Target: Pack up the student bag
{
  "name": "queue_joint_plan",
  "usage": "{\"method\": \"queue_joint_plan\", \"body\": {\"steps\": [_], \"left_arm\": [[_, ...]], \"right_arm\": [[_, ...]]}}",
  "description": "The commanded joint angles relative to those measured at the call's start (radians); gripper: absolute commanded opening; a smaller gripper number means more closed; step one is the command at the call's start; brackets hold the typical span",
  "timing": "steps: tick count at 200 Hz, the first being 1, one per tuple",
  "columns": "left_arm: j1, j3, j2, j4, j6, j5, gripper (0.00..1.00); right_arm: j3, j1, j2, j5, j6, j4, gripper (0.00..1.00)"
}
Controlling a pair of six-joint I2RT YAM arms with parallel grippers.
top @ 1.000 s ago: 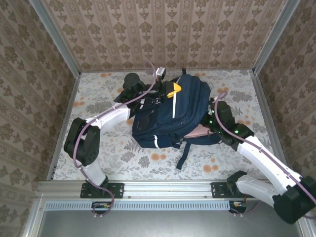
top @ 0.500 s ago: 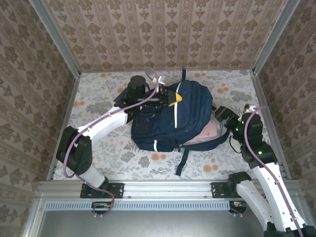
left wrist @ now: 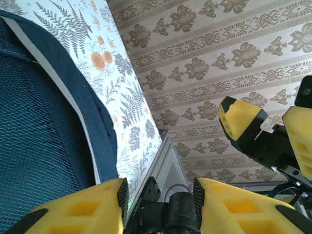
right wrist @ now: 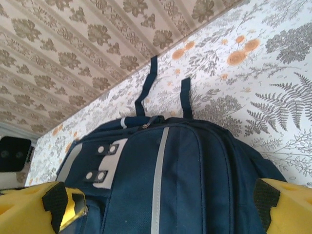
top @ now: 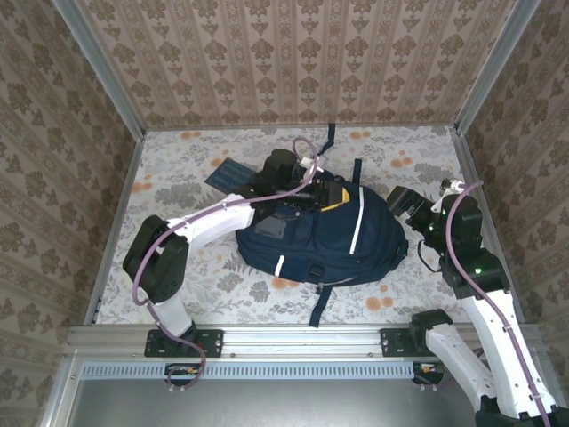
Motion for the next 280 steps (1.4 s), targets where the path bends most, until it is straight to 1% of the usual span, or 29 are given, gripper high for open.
{"method": "queue_joint_plan", "body": {"steps": [1, 21, 25, 29, 39, 52, 64, 67, 71, 85, 89, 104, 125, 141, 154, 166, 174, 188, 208, 225, 231, 236, 245, 251, 261, 280], "left_arm": [[0.023, 0.044, -0.046, -0.068, 0.087, -0.042, 0.45], [0.061, 0.036, -0.127, -0.194, 0.176, -0.118, 0.48], [0.074, 0.034, -0.147, -0.222, 0.189, -0.125, 0.49], [0.091, 0.028, -0.164, -0.245, 0.198, -0.164, 0.49], [0.136, 0.009, -0.209, -0.299, 0.210, -0.206, 0.50], [0.228, -0.020, -0.260, -0.377, 0.203, -0.274, 0.53], [0.316, -0.031, -0.282, -0.438, 0.198, -0.286, 0.57], [0.356, -0.028, -0.284, -0.456, 0.199, -0.289, 0.59], [0.388, -0.026, -0.283, -0.481, 0.200, -0.300, 0.61], [0.465, -0.005, -0.274, -0.602, 0.187, -0.409, 0.63], [0.484, -0.004, -0.269, -0.627, 0.184, -0.436, 0.64], [0.548, -0.027, -0.256, -0.659, 0.143, -0.499, 0.65], [0.621, -0.126, -0.260, -0.579, 0.060, -0.519, 0.67], [0.649, -0.176, -0.250, -0.519, 0.045, -0.537, 0.67], [0.634, -0.196, -0.210, -0.471, 0.039, -0.509, 0.67], [0.603, -0.196, -0.156, -0.428, 0.024, -0.473, 0.67], [0.570, -0.194, -0.125, -0.411, 0.013, -0.461, 0.66], [0.524, -0.208, -0.075, -0.333, -0.019, -0.419, 0.66], [0.445, -0.214, -0.005, -0.222, -0.106, -0.344, 0.65], [0.351, -0.165, 0.064, -0.191, -0.149, -0.304, 0.65], [0.333, -0.152, 0.082, -0.173, -0.167, -0.295, 0.65], [0.290, -0.144, 0.093, -0.145, -0.183, -0.285, 0.65], [0.258, -0.127, 0.111, -0.103, -0.209, -0.263, 0.65], [0.241, -0.109, 0.115, -0.103, -0.210, -0.254, 0.64], [0.233, -0.087, 0.104, -0.156, -0.186, -0.271, 0.64], [0.265, -0.119, 0.023, -0.235, -0.126, -0.346, 0.64]], "right_arm": [[0.016, -0.001, 0.011, -0.070, -0.032, -0.047, 1.00], [0.015, 0.006, 0.035, -0.122, -0.041, -0.041, 1.00], [0.017, 0.010, 0.042, -0.134, -0.043, -0.039, 1.00], [0.020, 0.015, 0.050, -0.146, -0.045, -0.036, 1.00], [0.026, 0.035, 0.075, -0.167, -0.051, -0.025, 0.99], [0.043, 0.083, 0.125, -0.163, -0.064, -0.017, 0.99], [0.073, 0.140, 0.190, -0.139, -0.088, -0.008, 0.98], [0.086, 0.156, 0.210, -0.129, -0.097, -0.007, 0.98], [0.103, 0.180, 0.240, -0.116, -0.110, -0.005, 0.98], [0.176, 0.250, 0.367, -0.084, -0.161, 0.003, 0.99], [0.200, 0.262, 0.409, -0.083, -0.170, 0.033, 1.00], [0.326, 0.295, 0.601, -0.125, -0.186, 0.048, 1.00], [0.579, 0.359, 0.888, -0.166, -0.231, 0.030, 1.00], [0.794, 0.395, 1.079, -0.188, -0.227, 0.013, 1.00], [0.961, 0.405, 1.211, -0.175, -0.196, -0.057, 1.00], [1.044, 0.406, 1.276, -0.152, -0.159, -0.063, 1.00], [1.066, 0.404, 1.294, -0.142, -0.137, -0.051, 1.00], [1.091, 0.403, 1.314, -0.151, -0.116, -0.032, 1.00], [1.151, 0.403, 1.345, -0.158, -0.116, -0.075, 1.00], [1.170, 0.402, 1.355, -0.152, -0.121, -0.092, 1.00], [1.171, 0.402, 1.356, -0.151, -0.120, -0.090, 1.00], [1.174, 0.403, 1.357, -0.151, -0.118, -0.089, 1.00], [1.183, 0.403, 1.366, -0.153, -0.115, -0.088, 0.99], [1.195, 0.403, 1.374, -0.159, -0.112, -0.090, 1.00], [1.231, 0.404, 1.401, -0.168, -0.112, -0.104, 1.00], [1.323, 0.410, 1.475, -0.187, -0.117, -0.141, 1.00]]}}
